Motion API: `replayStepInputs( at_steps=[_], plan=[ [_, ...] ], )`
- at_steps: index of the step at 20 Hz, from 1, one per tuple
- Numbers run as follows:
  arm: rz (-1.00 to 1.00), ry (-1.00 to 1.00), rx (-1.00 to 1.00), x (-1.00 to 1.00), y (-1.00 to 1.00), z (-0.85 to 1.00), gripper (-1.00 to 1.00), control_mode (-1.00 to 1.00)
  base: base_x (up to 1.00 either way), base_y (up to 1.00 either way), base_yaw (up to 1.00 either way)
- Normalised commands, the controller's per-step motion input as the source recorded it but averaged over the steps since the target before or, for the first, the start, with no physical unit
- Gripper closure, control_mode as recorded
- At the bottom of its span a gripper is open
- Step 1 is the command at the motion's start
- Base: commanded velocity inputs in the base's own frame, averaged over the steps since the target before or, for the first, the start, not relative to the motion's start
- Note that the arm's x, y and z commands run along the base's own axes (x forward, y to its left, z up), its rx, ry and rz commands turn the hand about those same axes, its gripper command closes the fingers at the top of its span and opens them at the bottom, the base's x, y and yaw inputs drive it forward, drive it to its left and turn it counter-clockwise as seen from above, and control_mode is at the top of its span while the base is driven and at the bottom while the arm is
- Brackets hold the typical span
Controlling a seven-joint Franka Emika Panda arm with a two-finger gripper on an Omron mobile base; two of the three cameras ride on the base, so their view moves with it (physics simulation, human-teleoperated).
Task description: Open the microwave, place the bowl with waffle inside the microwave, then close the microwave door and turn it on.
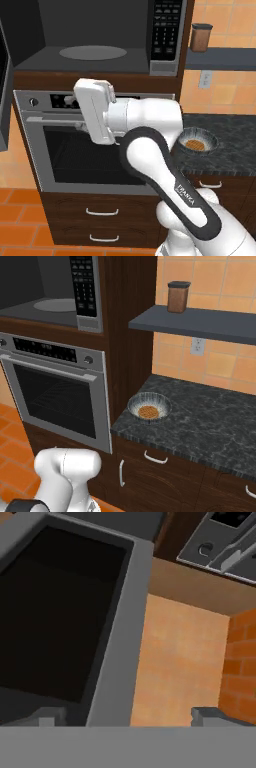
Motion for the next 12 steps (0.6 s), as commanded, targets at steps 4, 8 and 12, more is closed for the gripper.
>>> replayStepInputs(
  at_steps=[4, 8, 12],
  plan=[
    [-0.3, 0.41, -0.22, 0.0, -1.0, -0.04, -1.0, -1.0, 0.0, 0.0, 0.0],
    [-0.3, 0.4, -0.38, 0.0, -1.0, -0.18, -1.0, -1.0, 0.0, 0.0, 0.0],
    [-0.31, 0.34, -0.4, 0.0, -1.0, -0.33, -1.0, -1.0, 0.0, 0.0, 0.0]
  ],
)
